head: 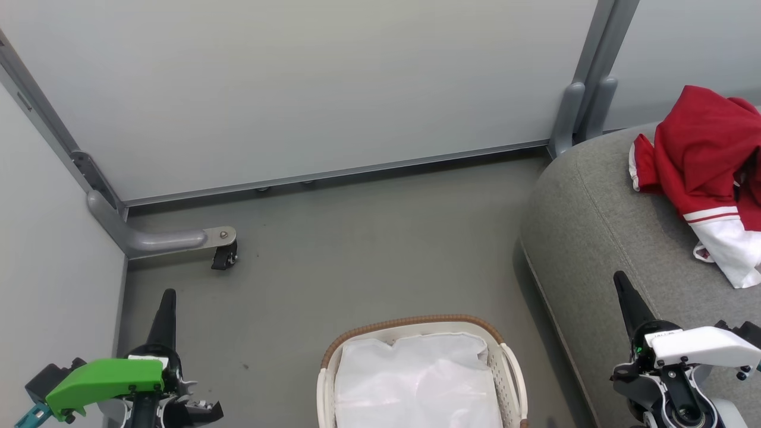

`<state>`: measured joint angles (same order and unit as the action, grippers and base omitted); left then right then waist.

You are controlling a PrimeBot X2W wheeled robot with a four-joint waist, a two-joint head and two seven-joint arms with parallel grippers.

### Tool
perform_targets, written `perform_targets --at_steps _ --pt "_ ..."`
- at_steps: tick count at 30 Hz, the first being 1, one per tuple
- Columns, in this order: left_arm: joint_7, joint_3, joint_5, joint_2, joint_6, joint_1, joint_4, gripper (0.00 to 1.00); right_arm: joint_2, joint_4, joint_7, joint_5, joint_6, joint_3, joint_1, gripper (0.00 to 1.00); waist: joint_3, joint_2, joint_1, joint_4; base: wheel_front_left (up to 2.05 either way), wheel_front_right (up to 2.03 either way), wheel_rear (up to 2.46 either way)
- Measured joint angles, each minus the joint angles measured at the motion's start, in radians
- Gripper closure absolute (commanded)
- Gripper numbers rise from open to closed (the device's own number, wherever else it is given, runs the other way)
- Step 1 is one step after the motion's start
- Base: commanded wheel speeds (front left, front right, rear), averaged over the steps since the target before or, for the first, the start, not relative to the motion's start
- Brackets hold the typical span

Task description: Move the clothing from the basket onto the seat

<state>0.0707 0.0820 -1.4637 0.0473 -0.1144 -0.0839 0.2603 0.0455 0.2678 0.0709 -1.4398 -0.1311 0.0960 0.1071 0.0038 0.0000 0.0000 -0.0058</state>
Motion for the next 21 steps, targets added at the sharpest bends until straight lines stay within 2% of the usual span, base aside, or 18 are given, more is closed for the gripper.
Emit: perform_targets --at_steps 21 --pt "0.04 0.029 -0.126 0.0 -0.013 -0.015 -0.012 1.0 0.001 -0.019 0.038 -0.149 0.0 0.016 0.001 1.0 -0.001 0.0 0.0 0.005 0.0 0.0 0.0"
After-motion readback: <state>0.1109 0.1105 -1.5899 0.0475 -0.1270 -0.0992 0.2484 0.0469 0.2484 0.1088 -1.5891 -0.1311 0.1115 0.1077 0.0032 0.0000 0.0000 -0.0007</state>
